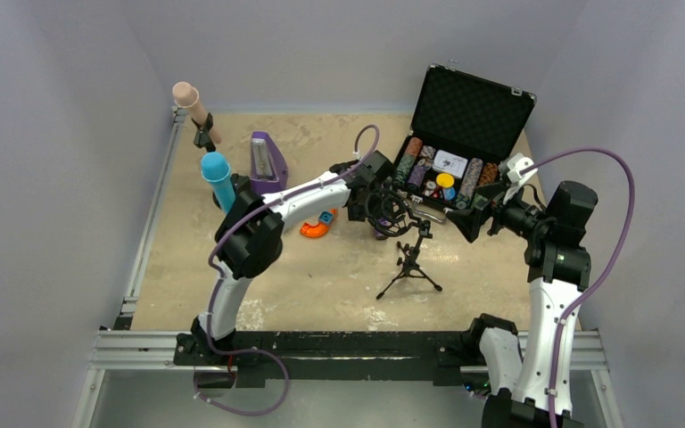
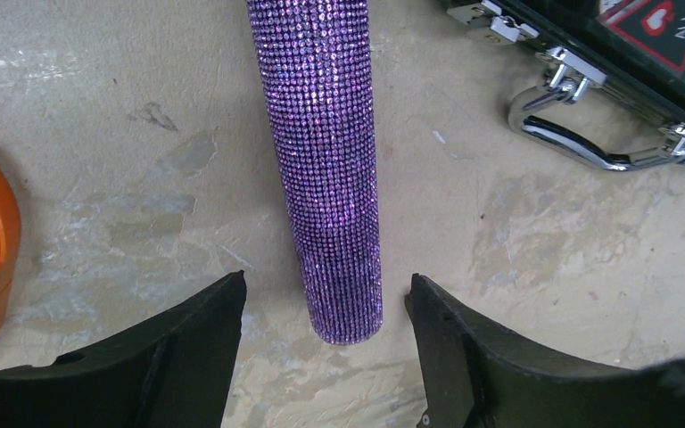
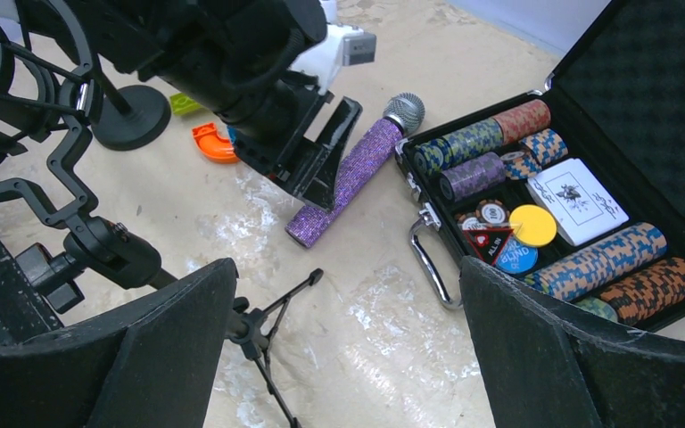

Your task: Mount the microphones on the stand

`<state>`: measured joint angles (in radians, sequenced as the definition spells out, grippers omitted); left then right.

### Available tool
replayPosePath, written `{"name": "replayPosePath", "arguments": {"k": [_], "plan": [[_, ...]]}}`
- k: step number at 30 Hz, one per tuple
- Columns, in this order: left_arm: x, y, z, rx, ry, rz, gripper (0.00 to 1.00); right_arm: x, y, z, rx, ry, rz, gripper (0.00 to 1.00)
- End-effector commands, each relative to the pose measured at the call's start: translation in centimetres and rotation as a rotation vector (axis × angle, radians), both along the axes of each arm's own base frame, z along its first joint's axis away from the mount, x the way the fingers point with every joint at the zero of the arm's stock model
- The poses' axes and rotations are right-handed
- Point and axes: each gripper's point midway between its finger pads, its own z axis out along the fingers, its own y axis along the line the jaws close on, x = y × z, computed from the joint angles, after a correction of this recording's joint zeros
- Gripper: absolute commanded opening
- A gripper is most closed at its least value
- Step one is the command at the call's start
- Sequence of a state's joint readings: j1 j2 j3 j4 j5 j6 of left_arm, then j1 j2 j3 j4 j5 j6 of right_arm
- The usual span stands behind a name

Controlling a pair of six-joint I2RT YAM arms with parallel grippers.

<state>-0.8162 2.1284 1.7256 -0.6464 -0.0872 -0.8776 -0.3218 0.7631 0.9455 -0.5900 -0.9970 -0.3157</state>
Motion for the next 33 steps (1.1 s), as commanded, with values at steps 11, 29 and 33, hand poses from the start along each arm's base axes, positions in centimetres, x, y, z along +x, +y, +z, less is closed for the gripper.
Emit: {"name": "replayPosePath", "arguments": {"k": [11, 29, 33], "plan": [[-1.2, 0.0, -3.6, 0.133, 0.084, -0.028, 0.50, -0.5, 0.5, 1.0, 0.005, -0.043, 0.030, 0.98], [-12.8, 12.2, -4.8, 0.212, 0.121, -0.265, 0.00, -0.6, 0.6, 0.9, 0.009, -0.040, 0.043, 0.98], [-16.7, 15.1, -6.3, 0.185, 0.172, -0.286, 0.00, -0.5, 0.7, 0.8, 0.012, -0.035, 0.048, 0.98]]}}
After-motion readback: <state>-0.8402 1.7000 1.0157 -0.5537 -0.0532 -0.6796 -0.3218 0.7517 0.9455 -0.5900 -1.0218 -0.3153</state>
